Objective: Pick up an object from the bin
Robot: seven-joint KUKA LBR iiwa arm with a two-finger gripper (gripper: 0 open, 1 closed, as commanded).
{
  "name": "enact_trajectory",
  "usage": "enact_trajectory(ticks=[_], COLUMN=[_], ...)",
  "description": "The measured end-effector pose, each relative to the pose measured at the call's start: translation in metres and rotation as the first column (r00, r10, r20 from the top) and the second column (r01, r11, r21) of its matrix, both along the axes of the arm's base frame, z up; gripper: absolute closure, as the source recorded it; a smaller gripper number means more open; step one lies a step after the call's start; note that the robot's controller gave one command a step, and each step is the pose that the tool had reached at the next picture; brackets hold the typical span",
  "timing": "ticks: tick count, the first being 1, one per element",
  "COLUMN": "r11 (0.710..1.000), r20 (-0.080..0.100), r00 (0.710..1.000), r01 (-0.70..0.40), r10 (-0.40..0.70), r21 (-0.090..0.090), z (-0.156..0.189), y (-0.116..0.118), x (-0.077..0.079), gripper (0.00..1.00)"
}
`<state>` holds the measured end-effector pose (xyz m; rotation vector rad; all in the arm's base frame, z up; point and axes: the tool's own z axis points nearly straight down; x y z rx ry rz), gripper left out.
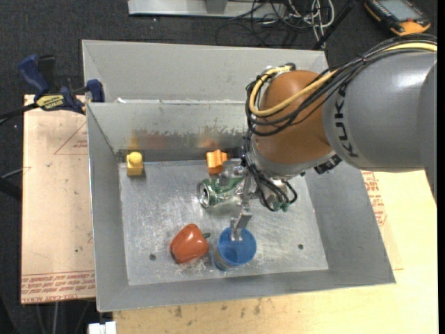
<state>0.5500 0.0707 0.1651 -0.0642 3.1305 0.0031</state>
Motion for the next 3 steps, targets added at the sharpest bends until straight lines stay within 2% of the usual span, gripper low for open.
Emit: enact_trajectory(ticks=[1,2,3], r11=[1.0,0.986,0.986], r20=[-0.005,-0.019,-0.019], r00=[1.0,0.986,0.986], r01=[0.019,-0.166,-0.166], r10=[-0.019,0.166,0.166], r21=[0.0,-0.001,-0.001], z=[-0.069,-0.091,-0.091], y=[-0.015,-0.004,-0.004], x=[-0.014,-0.062,-0.062], gripper=[0.0,1.0,1.0])
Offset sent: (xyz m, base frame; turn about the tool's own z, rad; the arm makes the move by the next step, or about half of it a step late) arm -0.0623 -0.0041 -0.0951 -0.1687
